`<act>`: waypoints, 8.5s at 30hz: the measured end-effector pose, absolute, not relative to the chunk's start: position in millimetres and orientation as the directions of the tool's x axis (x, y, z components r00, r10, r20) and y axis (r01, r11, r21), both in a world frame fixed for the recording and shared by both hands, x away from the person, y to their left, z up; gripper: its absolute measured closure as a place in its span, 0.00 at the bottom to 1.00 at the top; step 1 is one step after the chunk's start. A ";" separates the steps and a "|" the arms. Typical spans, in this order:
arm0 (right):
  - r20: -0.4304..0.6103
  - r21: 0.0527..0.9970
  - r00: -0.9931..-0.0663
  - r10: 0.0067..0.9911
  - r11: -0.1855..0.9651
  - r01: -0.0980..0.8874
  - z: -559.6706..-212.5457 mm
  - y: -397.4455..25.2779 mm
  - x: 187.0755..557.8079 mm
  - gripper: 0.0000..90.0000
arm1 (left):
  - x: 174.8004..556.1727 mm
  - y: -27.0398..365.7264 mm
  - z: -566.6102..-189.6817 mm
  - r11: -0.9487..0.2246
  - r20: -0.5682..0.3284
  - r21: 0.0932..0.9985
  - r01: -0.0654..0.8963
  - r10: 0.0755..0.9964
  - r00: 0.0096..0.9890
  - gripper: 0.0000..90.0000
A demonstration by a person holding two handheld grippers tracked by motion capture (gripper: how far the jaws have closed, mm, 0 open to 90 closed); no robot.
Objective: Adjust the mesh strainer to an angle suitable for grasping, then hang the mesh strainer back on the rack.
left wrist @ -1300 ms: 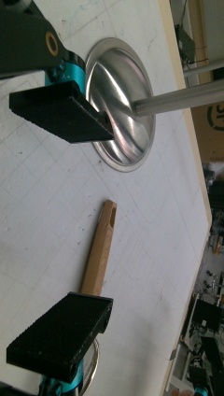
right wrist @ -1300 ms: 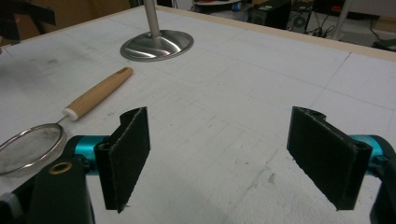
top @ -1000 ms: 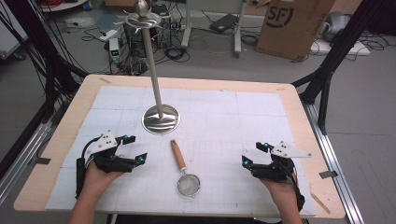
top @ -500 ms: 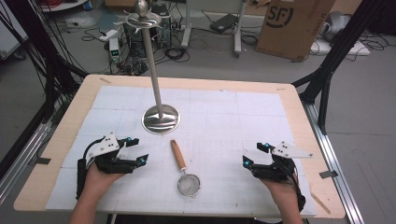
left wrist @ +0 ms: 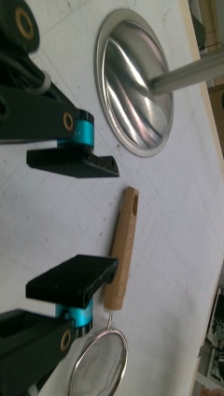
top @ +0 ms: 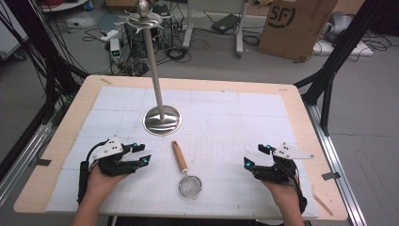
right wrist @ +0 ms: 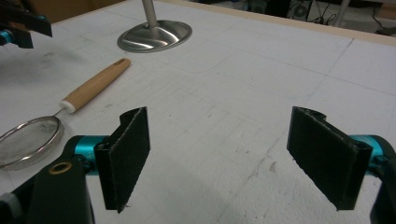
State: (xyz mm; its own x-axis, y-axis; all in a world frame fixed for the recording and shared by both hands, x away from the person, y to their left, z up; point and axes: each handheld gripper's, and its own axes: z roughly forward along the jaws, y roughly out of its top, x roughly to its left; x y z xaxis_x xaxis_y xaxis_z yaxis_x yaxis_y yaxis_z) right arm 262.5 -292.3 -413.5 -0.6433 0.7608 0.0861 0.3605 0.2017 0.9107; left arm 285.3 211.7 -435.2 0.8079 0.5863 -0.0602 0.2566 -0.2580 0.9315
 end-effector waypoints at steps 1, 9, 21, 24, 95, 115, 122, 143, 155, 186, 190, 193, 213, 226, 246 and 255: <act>0.088 0.911 -0.643 0.761 0.199 0.361 -412.9 -292.0 262.3 0.23 | 285.1 209.9 -436.1 -0.262 -0.057 0.931 0.255 0.585 0.809 0.62; 0.090 0.912 -0.647 0.757 0.199 0.359 -412.3 -293.0 262.0 0.23 | 289.9 189.7 -440.2 -0.353 -0.008 0.895 0.272 0.598 0.801 0.81; 0.098 0.911 -0.643 0.760 0.191 0.364 -412.6 -296.2 262.1 0.23 | 307.5 155.6 -444.9 -0.433 0.016 0.862 0.261 0.539 0.842 0.94; 0.097 0.908 -0.646 0.757 0.198 0.368 -413.7 -294.7 262.4 0.23 | 313.0 145.2 -447.4 -0.459 0.032 0.850 0.259 0.536 0.844 0.96; 0.107 0.898 -0.650 0.752 0.208 0.388 -415.6 -297.1 263.0 0.23 | 313.0 66.5 -422.4 -0.520 0.019 0.829 0.204 0.392 0.920 0.72; 0.101 0.892 -0.651 0.753 0.221 0.394 -417.5 -294.0 263.9 0.23 | 301.3 159.0 -407.2 -0.322 -0.015 0.915 0.244 0.576 0.817 0.35; 0.104 0.892 -0.648 0.755 0.218 0.397 -417.1 -294.1 264.9 0.23 | 296.2 173.4 -405.1 -0.305 -0.008 0.924 0.232 0.590 0.807 0.28; 0.108 0.895 -0.649 0.753 0.211 0.394 -417.5 -295.6 266.1 0.23 | 293.3 173.2 -409.2 -0.273 -0.037 0.933 0.233 0.572 0.820 0.21; 0.100 0.892 -0.649 0.754 0.221 0.395 -417.8 -296.9 263.8 0.23 | 292.6 162.4 -411.4 -0.255 -0.081 0.929 0.269 0.570 0.818 0.20; 0.111 0.901 -0.647 0.754 0.199 0.386 -413.6 -302.3 264.7 0.23 | 303.6 40.7 -420.9 -0.525 -0.032 0.807 0.272 0.421 0.907 0.31; 0.110 0.903 -0.645 0.756 0.195 0.383 -413.9 -302.8 265.1 0.23 | 304.5 30.2 -425.7 -0.570 -0.015 0.775 0.272 0.414 0.910 0.35; 0.115 0.900 -0.643 0.757 0.195 0.390 -414.1 -302.3 264.8 0.23 | 305.9 22.3 -429.0 -0.599 -0.003 0.752 0.273 0.411 0.911 0.38; 0.107 0.893 -0.643 0.759 0.211 0.398 -416.8 -299.1 266.0 0.23 | 308.2 12.5 -433.9 -0.706 -0.003 0.654 0.272 0.357 0.934 0.57; 0.104 0.898 -0.640 0.761 0.205 0.390 -415.8 -301.6 265.6 0.23 | 308.3 26.2 -427.3 -0.761 0.028 0.611 0.220 0.299 0.954 0.75; 0.103 0.899 -0.638 0.763 0.203 0.388 -414.9 -301.3 264.8 0.24 | 312.1 25.2 -428.8 -0.761 0.013 0.600 0.246 0.317 0.948 0.56; 0.099 0.900 -0.636 0.766 0.203 0.385 -414.5 -300.9 264.4 0.24 | 312.0 22.5 -427.6 -0.778 0.017 0.584 0.234 0.299 0.954 0.58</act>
